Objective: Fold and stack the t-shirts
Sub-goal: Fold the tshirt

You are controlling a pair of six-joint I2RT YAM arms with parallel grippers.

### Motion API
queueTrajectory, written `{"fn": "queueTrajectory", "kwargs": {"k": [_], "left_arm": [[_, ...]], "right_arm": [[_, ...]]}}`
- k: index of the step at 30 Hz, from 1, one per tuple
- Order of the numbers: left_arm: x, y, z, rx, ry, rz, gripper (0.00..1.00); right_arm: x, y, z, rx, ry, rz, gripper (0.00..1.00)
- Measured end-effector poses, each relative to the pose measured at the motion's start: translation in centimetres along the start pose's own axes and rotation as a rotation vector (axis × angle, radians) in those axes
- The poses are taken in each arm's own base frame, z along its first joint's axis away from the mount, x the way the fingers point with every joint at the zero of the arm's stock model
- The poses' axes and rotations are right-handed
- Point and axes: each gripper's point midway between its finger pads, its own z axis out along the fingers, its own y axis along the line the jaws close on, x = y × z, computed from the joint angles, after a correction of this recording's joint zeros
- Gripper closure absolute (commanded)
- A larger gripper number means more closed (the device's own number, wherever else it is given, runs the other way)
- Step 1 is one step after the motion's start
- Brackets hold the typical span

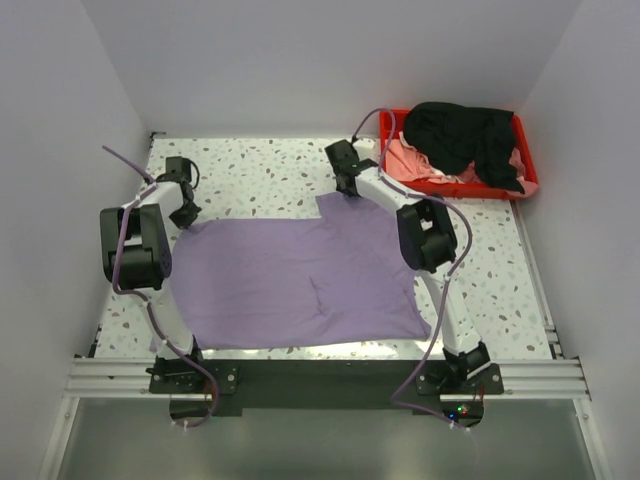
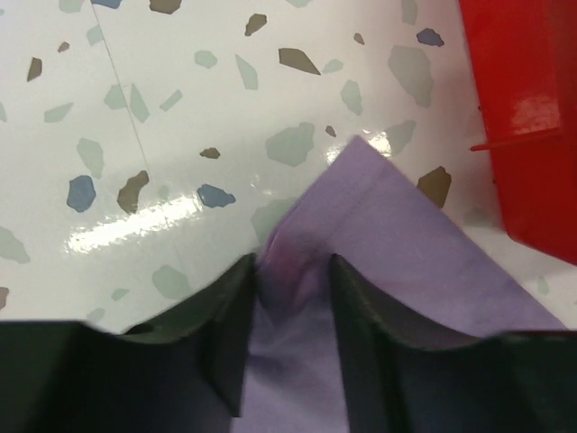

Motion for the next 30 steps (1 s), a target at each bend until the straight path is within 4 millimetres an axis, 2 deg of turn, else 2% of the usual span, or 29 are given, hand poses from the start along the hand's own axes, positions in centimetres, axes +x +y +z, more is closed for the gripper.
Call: {"fn": "queueTrajectory", "kwargs": {"k": [5, 8, 14, 16, 18, 21, 27, 30], "left_arm": [[0.0, 0.0, -0.1, 0.002, -0.002, -0.001, 1.00], [0.0, 0.0, -0.1, 0.007, -0.002, -0.002, 1.00], [0.9, 0.3, -0.7, 0.030, 0.017, -0.004, 1.00], [1.5, 0.6, -1.2, 0.035, 0.026, -0.008, 1.00], [1.8, 0.9, -1.7, 0.043, 0.030, -0.011, 1.00], [1.9, 1.4, -2.8, 0.060, 0.020, -0.024, 1.00], [1.5, 2.3, -5.8, 0.103, -0.032, -0.074, 1.00], [1.8, 3.1, -7.0, 0.122, -0.053, -0.106, 1.00]], "right_arm": [[0.4, -0.9, -0.5, 0.013, -0.001, 0.002, 0.81], [0.5, -1.2, -0.6, 0.014, -0.004, -0.007, 1.00], [0.2, -1.1, -0.7, -0.005, -0.018, -0.046, 1.00], [0.5, -1.7, -1.2, -0.007, -0.015, -0.068, 1.00], [0.5, -2.4, -2.3, -0.012, -0.015, -0.082, 1.00], [-0.7, -3.3, -4.5, -0.034, -0.038, -0.086, 1.00], [-3.4, -5.3, -10.7, -0.113, -0.117, -0.053, 1.00], [-3.4, -6.4, -13.4, -0.150, -0.133, -0.047, 1.00]]}}
